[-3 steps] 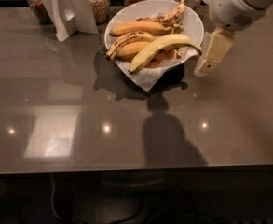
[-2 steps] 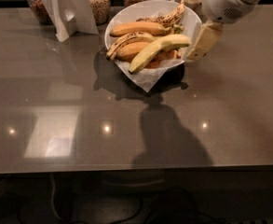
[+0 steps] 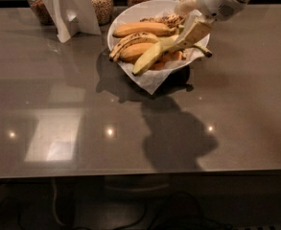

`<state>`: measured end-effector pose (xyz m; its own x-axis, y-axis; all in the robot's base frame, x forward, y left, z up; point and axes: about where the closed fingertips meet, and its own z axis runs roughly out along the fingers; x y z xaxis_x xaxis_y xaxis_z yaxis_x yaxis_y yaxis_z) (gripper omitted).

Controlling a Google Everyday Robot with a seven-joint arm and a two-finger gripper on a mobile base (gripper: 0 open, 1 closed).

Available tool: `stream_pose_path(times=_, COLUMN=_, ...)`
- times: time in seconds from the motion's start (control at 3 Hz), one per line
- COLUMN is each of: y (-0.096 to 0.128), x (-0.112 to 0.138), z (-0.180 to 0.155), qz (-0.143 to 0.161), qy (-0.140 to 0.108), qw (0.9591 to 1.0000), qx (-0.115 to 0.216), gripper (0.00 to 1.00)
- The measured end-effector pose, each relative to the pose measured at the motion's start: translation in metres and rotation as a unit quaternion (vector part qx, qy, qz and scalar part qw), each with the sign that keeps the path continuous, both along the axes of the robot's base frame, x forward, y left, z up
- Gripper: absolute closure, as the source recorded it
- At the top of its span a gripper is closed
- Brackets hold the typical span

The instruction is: Pick banana from white bowl

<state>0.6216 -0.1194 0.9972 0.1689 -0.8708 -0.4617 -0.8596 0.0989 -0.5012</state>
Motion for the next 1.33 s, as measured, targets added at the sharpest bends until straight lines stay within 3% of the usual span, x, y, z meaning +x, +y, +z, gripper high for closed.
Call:
stream_pose_path(times=0.33, y=0.011, x=0.007, z=-0.009, qz=0.016, qy=0.010, qw=0.9998, qx=0.005, gripper=0.34)
stream_pose_path(times=1.33, y=0.025, x=0.015, z=-0.041, qz=0.048, qy=0.018, qw=0.9985, qx=-0.021, gripper=0.34)
